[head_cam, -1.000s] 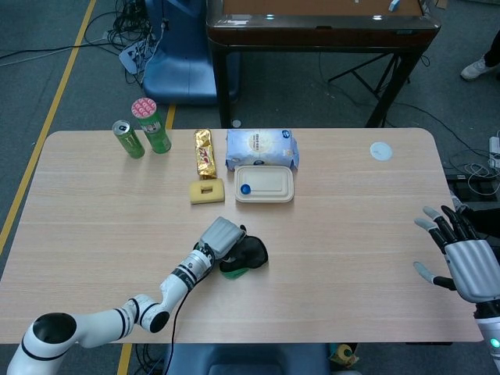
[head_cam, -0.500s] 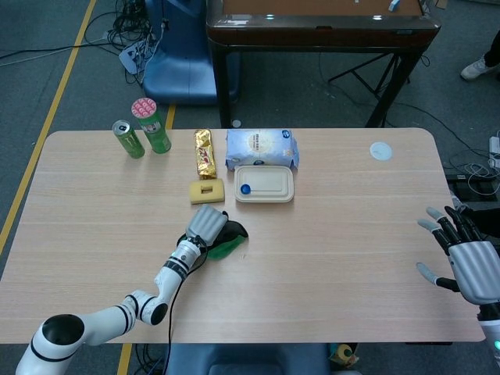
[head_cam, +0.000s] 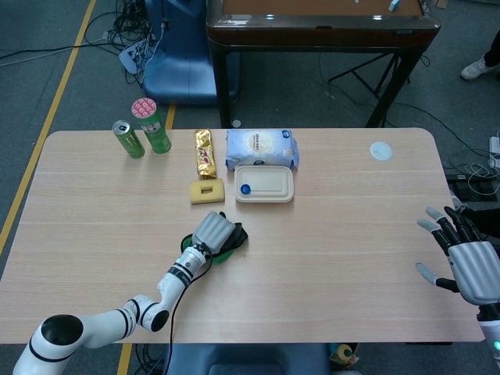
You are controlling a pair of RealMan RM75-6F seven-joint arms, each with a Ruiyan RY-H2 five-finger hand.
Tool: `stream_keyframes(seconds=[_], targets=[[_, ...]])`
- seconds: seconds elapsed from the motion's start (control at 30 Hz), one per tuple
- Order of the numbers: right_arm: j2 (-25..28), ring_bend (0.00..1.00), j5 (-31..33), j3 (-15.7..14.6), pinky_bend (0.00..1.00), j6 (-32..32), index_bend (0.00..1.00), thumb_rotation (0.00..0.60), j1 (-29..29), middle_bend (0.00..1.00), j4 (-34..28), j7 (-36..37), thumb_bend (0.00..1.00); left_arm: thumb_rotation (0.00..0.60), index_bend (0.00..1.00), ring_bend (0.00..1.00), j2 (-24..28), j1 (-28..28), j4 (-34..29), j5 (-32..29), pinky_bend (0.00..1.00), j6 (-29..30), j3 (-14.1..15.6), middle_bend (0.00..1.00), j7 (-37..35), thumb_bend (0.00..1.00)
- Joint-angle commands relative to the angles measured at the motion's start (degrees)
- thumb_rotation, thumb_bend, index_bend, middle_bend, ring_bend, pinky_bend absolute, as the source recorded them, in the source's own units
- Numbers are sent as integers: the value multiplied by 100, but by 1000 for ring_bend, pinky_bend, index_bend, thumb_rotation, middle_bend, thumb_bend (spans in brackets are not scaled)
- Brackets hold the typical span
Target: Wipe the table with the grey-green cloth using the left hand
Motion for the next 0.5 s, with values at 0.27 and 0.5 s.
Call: stream_keyframes(seconds=[0.27,0.5], targets=[[21,29,10,-5,100,45,214,600,-38,137,-38,-35,302,600,606,665,68,30,-898,280,946,-83,244,687,-258,149],[11,29,17,-6,100,43,214,600,-44,137,-38,-40,301,600,606,666,77,29,-1092,439,946,-137,385,688,-310,149]])
